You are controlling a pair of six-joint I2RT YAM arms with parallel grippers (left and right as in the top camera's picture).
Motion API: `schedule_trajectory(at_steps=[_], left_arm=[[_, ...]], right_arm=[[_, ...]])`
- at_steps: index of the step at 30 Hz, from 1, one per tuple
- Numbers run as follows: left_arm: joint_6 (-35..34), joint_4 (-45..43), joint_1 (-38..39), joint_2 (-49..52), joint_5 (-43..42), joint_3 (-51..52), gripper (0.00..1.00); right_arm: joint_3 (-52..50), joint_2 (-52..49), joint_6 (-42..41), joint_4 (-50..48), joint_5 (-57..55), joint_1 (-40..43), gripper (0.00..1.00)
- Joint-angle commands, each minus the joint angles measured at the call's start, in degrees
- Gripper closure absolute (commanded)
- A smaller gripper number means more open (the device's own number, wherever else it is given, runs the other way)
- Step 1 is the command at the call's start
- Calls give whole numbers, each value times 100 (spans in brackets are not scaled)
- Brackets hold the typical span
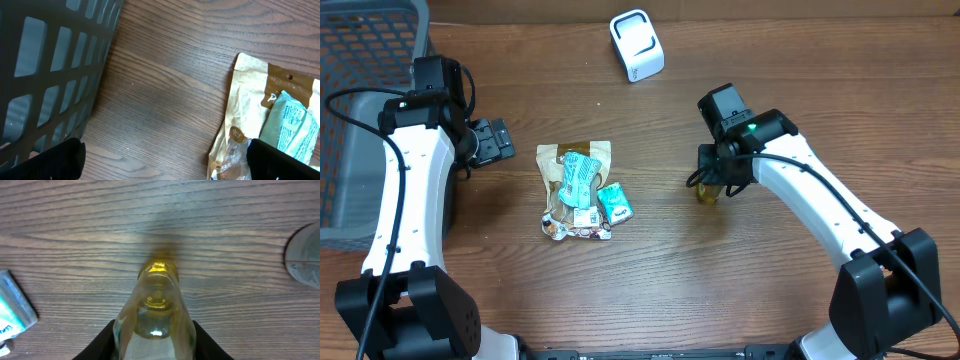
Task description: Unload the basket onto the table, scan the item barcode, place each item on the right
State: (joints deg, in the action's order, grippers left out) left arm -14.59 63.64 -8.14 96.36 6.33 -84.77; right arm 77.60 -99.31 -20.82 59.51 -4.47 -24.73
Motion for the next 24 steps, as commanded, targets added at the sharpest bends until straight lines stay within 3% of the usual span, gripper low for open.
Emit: schedule_trajectory(at_steps=[1,13,24], left_arm=[[68,0,-9,-90,70,-116,0],[68,0,-9,-90,70,-116,1],[66,0,-9,-90,70,-116,0]], right_arm=[[15,116,0,-92,74,-245,68],[15,116,-24,-651,68,-1139,69],[13,116,-33,-546,-264,-1228,68]])
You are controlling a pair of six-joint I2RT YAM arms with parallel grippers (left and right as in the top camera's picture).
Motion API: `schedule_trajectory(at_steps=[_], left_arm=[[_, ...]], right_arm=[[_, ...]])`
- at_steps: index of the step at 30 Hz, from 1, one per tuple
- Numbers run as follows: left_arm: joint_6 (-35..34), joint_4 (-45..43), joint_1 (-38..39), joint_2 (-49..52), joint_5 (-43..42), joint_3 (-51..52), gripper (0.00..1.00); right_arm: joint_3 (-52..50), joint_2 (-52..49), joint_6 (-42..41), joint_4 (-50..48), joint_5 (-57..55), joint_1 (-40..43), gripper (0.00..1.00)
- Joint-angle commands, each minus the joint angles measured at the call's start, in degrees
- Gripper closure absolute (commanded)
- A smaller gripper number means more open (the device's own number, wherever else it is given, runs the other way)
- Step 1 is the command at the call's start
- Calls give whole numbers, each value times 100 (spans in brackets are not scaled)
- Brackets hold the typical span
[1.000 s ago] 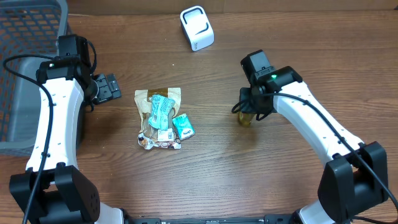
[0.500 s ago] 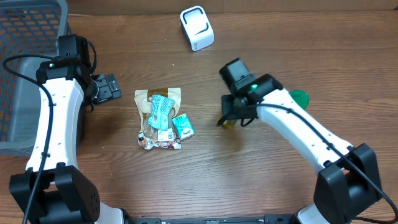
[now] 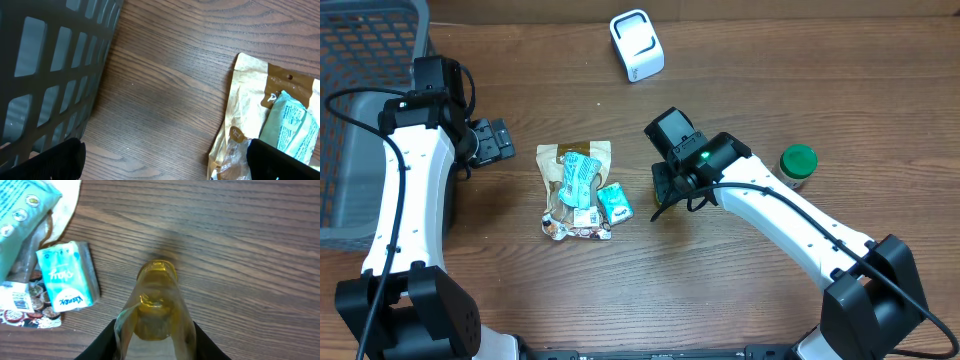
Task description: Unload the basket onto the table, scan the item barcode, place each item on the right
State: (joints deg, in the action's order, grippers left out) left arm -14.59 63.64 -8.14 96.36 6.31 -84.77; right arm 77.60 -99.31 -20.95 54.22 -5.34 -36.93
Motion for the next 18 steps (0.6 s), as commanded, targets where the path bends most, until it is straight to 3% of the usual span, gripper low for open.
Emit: schedule_trajectory(at_steps=[1,18], left_arm=[[68,0,-9,-90,72,-116,1],[66,0,-9,-90,72,-116,0]], right_arm=[[15,116,-37,-17,-192,-7,68],[13,116,-162,328,-385,-9,67]])
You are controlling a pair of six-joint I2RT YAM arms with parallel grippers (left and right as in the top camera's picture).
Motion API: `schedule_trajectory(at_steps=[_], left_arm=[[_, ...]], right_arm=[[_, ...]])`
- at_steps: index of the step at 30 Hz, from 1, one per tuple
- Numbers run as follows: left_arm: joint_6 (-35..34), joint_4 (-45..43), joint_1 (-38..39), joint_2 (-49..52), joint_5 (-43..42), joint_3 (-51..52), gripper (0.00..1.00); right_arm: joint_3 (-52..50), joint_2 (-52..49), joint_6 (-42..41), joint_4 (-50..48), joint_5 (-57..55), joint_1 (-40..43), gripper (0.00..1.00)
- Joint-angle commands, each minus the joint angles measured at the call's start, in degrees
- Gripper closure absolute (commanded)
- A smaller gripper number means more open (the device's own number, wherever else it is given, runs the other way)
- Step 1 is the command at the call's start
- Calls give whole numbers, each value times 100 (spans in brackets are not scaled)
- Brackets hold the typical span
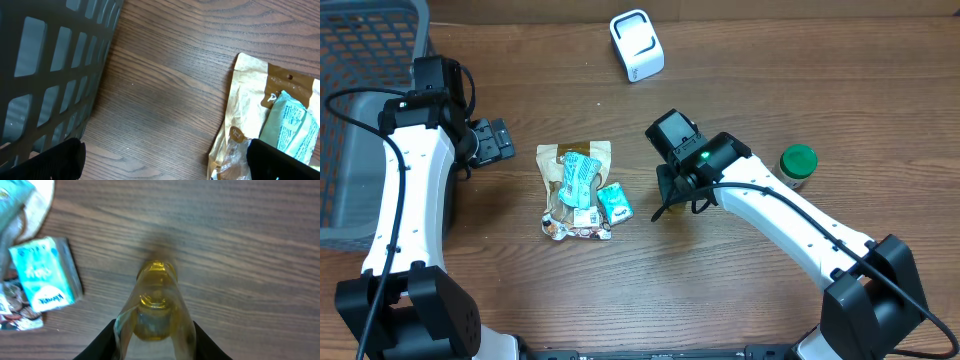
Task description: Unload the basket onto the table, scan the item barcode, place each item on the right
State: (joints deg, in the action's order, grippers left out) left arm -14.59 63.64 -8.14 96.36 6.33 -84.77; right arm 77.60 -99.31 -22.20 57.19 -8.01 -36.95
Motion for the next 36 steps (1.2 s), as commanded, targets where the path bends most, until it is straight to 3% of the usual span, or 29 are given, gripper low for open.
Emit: schedule_trajectory(at_steps=[1,6,9,13,26,36], left_arm=[[66,0,-9,-90,70,-116,0],[68,0,-9,-90,70,-116,0],[68,0,-9,-90,70,-116,0],[68,0,-9,-90,70,-116,0],[68,0,-9,-90,70,-116,1],[68,0,-9,-90,70,-116,0]], right_arm=[[13,116,-37,44,-118,-7,64],[13,116,-37,57,-116,-7,56],[13,116,-35,57,-116,-7,35],[13,116,-35,35,-111,-4,24],[1488,116,-33,859,-46,155,20],[1499,-52,-35,1309,-26,155,16]])
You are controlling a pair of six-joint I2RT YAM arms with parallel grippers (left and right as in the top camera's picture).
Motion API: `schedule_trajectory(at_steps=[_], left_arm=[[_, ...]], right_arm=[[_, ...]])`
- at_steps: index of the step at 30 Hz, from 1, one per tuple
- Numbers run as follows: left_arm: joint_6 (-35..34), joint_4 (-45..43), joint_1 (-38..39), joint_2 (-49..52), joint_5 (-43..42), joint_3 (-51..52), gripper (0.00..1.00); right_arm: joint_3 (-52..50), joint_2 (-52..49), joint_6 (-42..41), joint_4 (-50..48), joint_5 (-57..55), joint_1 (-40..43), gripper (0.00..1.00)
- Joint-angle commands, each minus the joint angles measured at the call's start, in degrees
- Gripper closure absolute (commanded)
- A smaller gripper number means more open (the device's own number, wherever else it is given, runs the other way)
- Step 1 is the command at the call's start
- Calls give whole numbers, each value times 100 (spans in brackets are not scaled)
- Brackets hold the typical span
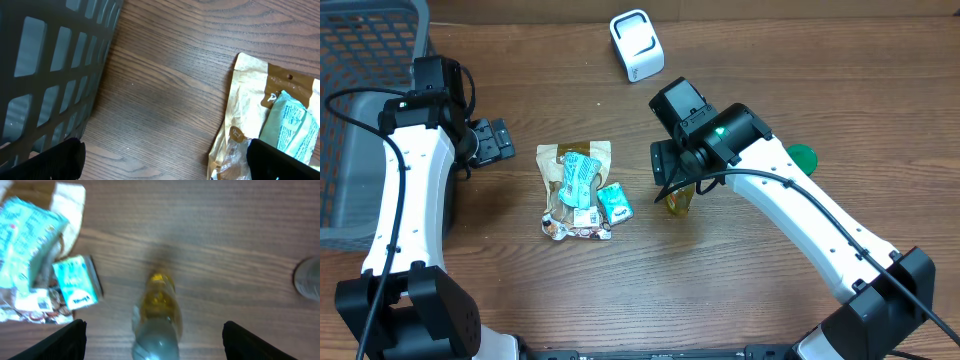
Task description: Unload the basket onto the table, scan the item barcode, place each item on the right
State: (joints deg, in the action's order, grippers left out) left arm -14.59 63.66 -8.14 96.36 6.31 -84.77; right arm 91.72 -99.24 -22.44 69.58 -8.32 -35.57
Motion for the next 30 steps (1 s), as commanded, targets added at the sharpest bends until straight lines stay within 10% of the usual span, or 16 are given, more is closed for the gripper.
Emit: schedule_trajectory(at_steps=[1,4,10,16,30], left_arm=[[66,-2,-9,-90,72,-116,0],[66,-2,-9,-90,72,-116,0],[68,-2,-9,-90,72,-116,1],[66,-2,-9,-90,72,-116,0],[68,-2,-9,-90,72,-116,1]], right_arm=[[87,-94,-11,118,52,17,16],[83,-319,-9,160,214,17,0],[13,-483,-11,-190,304,17,0],[-109,-483,-15,-83,317,17,22],[-592,-505,-11,-420,389,17,32]])
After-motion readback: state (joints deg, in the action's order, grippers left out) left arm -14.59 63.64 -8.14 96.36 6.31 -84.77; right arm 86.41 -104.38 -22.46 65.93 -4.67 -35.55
